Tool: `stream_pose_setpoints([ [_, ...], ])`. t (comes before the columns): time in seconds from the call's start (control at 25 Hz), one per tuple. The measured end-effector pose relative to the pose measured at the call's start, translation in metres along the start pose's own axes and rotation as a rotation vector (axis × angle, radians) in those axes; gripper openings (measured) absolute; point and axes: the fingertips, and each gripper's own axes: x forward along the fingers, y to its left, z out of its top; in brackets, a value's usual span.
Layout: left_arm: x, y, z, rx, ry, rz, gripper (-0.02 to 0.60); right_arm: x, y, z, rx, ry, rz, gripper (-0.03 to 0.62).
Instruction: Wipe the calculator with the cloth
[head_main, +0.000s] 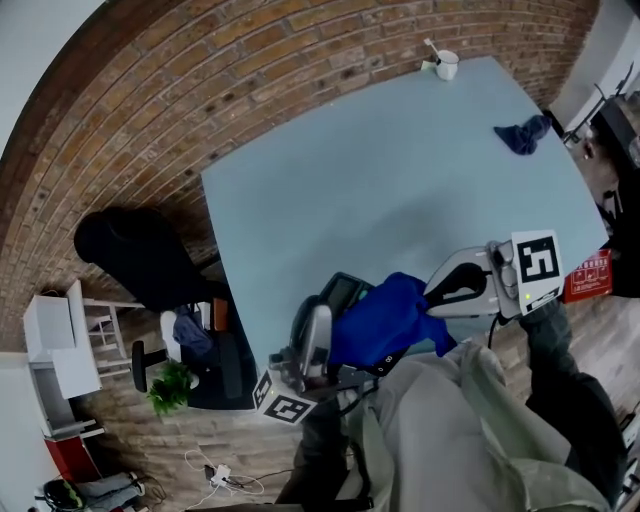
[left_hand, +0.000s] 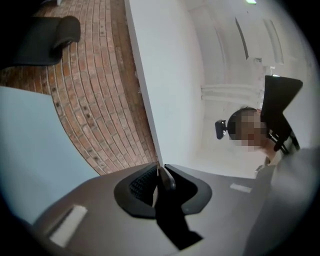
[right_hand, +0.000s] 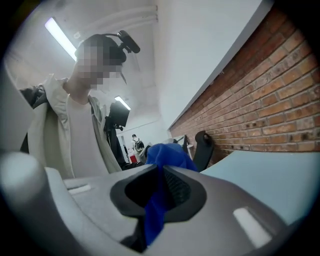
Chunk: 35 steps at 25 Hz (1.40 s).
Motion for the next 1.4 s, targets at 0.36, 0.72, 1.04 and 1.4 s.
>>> stream_pose_setpoints([
  [0.36, 0.015, -0.002, -0.007, -0.167, -0.070, -0.059, 0.051, 0.008, -0.032, 0.036, -0.065, -0.142, -0.122, 0.032],
  [0.72, -0.004, 0.027, 0.019, -0.330, -0.261, 0.016, 0.051, 0.005, 0.046, -0.020, -0.004, 0.064, 0.123, 0.032],
  [1.04, 0.010, 0.031, -0.002, -0.391, -0.249, 0.083, 0.051, 0.073, 0.051, -0.055, -0.149, 0.260, 0.132, 0.032],
  [1.4, 0.014, 0.024, -0.017, -0.424, -0.209, 0.058, 0.051, 0.049, -0.029, -0.017, -0.604, 0.152, -0.465, 0.032],
])
